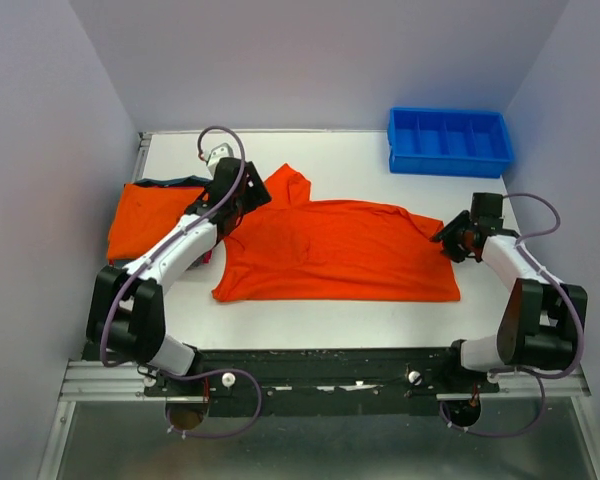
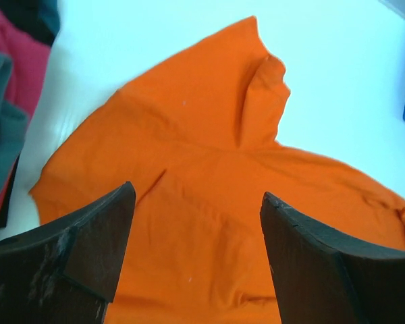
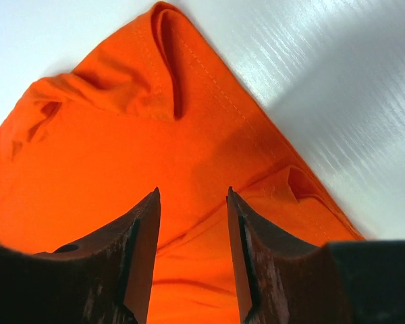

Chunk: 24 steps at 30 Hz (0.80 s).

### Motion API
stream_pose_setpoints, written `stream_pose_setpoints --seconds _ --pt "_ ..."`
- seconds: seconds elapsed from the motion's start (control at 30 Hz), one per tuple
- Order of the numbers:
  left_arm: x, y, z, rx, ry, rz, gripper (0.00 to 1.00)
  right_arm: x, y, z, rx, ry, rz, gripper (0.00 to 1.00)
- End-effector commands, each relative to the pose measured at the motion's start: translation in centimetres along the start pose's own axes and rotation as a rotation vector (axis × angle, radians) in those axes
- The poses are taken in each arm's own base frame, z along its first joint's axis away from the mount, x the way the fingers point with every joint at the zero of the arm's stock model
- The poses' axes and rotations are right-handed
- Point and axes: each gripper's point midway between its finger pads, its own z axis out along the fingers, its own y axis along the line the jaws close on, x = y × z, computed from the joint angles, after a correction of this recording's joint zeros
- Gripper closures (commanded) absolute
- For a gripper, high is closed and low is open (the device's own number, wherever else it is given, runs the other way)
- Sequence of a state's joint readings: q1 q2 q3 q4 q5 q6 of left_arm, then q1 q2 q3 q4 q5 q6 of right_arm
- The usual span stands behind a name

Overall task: Fold and stack the t-shirts
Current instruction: Fold the flattened tshirt in 1/3 of the way, then grap the side of the flattened tshirt furthest away from the robot with both arms

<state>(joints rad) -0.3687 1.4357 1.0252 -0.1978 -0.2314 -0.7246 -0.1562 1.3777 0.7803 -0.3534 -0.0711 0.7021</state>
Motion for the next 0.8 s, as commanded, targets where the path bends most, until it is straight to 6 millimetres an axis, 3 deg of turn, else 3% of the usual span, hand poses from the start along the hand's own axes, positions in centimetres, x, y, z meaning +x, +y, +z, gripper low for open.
stream_pose_setpoints --seconds 0.0,0.37,0.67,0.77 --pt "-4.1 -2.7 2.3 0.021 -0.101 0.015 0.15 -1.4 0.8 1.8 0.001 -0.036 0.08 0.49" --pt "-6.1 -4.4 9.1 0.003 -0.087 0.063 0.19 -3.0 2.2 5.5 0.012 -0.007 0.112 0.59" --pt "-5.1 -5.4 16.1 0.035 -0.027 0.054 0.21 -3.2 3.0 7.5 0.009 0.041 0.126 0.66" --pt "-4.7 -5.4 18.4 0.032 -0.006 0.052 0.22 -3.1 3.0 7.4 0.01 0.044 0.134 0.78"
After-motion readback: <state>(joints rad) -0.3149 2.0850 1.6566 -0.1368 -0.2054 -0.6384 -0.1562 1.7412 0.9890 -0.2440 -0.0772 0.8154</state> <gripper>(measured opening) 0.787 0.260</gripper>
